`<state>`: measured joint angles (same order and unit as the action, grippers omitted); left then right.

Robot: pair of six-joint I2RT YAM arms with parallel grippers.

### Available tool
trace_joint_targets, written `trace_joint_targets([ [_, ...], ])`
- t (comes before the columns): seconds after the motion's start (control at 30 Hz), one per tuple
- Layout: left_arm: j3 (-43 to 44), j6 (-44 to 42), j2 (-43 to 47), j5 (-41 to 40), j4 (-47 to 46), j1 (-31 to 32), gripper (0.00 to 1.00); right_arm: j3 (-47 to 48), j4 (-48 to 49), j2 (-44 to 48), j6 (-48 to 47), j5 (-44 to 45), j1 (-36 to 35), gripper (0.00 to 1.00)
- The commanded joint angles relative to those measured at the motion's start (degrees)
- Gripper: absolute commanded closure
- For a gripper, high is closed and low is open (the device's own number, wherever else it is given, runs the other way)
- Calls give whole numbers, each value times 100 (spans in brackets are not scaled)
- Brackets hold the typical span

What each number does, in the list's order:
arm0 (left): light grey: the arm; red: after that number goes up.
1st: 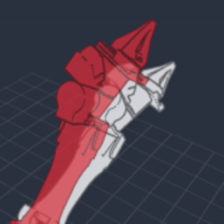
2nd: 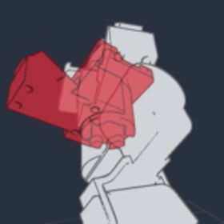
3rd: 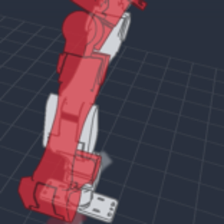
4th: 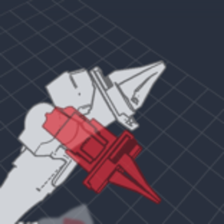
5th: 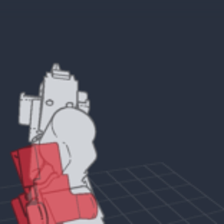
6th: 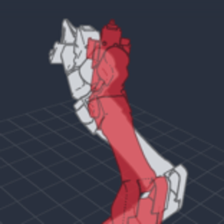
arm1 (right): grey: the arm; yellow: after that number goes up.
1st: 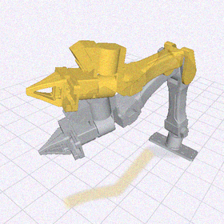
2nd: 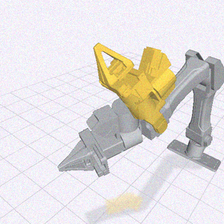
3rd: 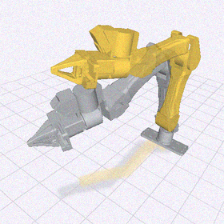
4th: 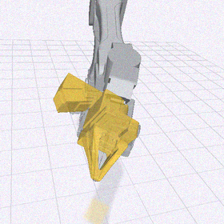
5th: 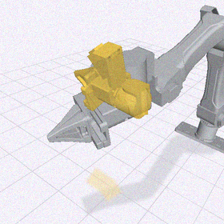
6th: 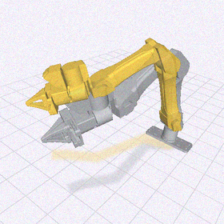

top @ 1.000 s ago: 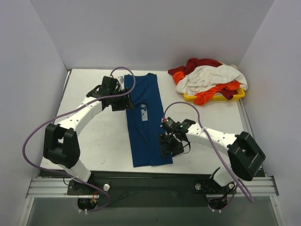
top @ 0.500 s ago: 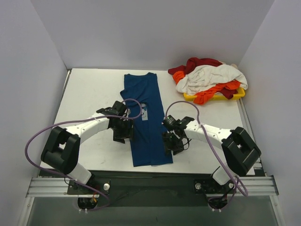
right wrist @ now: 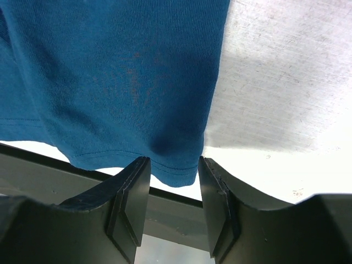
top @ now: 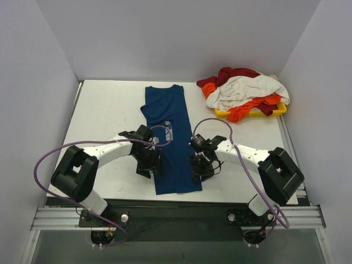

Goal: Fold and stack the t-shirts
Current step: Rotate the tshirt 90 degrees, then grab the bottom of the folded rectangular tshirt with both arms

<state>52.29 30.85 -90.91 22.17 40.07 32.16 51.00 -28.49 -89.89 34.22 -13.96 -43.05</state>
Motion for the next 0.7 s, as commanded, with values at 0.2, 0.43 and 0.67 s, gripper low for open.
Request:
trace_joint_targets([
  [0.2,-588,342,214,208,-113,404,30,-11,-236,164,67,16,16,60],
  [0.43,-861,527,153,305,-544,510,31,-248,-122,314,147,-11,-2,60],
  [0.67,-949,475,-84,270,-615,519,38,-363,45,244,111,-213,-90,63],
])
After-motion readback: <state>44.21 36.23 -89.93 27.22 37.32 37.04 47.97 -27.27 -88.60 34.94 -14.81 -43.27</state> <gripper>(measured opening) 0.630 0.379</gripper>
